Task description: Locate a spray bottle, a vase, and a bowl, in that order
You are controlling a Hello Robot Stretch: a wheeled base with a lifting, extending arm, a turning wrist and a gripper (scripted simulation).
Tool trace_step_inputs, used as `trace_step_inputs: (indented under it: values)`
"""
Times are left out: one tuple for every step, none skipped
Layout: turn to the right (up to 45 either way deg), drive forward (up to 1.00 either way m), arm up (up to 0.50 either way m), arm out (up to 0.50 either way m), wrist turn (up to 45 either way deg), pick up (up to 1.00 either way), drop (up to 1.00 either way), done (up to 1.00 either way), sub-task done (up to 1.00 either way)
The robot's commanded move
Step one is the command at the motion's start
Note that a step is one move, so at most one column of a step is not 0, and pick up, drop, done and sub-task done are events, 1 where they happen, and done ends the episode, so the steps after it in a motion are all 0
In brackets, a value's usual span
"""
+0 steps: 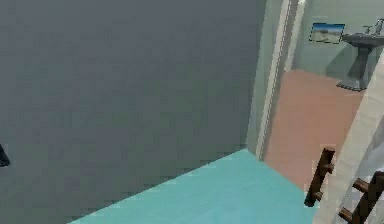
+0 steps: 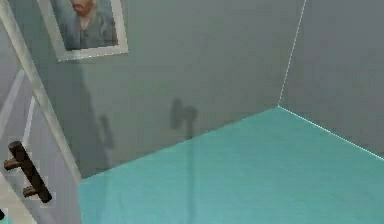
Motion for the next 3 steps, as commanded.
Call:
trace_step_inputs:
  values:
    - [0.0,0.80,0.00,0.00,0.0,0.00,0.00,0.00,0.00]
    - [45.0,0.00,0.00,0.00,0.0,0.00,0.00,0.00,0.00]
    - [9.0,0.00,0.00,0.00,0.0,0.00,0.00,0.00,0.00]
